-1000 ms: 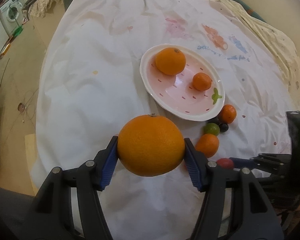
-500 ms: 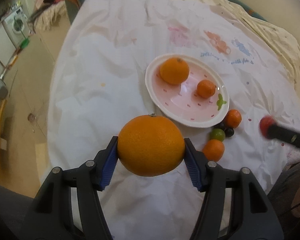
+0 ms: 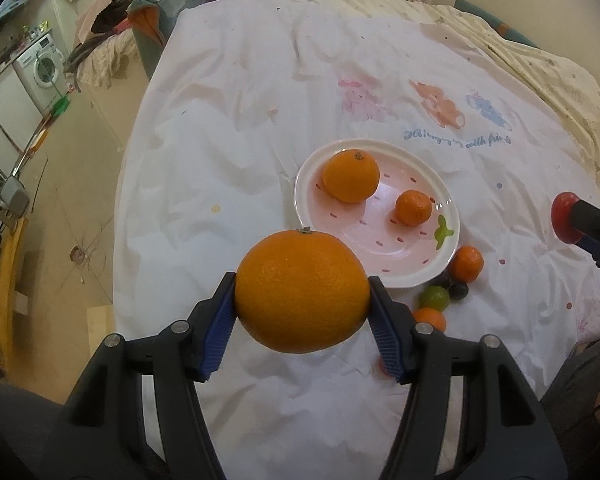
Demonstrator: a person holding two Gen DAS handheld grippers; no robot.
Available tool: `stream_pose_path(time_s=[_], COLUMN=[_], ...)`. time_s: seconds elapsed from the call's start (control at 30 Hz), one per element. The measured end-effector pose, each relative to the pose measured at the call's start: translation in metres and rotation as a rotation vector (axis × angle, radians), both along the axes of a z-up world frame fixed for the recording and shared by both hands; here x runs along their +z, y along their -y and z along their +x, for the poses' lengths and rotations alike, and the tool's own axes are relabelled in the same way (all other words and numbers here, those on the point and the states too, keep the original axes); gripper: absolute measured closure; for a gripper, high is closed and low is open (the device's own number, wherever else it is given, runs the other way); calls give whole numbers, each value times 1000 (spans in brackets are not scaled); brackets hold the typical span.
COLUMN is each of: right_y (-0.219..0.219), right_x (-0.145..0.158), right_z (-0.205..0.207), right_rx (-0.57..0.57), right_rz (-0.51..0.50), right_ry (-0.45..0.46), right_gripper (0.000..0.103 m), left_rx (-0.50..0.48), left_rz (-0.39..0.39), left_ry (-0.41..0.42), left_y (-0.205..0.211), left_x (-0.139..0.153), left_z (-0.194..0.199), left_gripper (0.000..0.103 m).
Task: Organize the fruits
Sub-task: 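Carry the orange and tomato onto the pink plate and open both tools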
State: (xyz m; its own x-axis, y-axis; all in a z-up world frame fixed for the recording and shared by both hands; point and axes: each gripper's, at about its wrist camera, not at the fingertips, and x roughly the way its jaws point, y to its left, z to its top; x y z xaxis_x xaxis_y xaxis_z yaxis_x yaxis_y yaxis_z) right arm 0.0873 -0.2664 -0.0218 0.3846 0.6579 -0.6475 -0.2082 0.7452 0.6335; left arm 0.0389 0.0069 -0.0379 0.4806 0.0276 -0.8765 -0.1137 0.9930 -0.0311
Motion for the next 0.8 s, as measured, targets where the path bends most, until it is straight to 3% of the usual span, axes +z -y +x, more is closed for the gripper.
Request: stream_pose_path(time_s=[0.47,0.8], right_y=[11,-6], right_x=[1,-29], right_z=[57,100], right_rx=[-58,-14], right_rz=[10,-42], right_ry=[-15,-91], right_gripper=[65,65], left_rx=[-75,-150], left_rz=[28,17], left_ry=[45,-8], left_y=[17,47], left_x=[19,-18], left_z=[40,77], left_gripper=[44,44])
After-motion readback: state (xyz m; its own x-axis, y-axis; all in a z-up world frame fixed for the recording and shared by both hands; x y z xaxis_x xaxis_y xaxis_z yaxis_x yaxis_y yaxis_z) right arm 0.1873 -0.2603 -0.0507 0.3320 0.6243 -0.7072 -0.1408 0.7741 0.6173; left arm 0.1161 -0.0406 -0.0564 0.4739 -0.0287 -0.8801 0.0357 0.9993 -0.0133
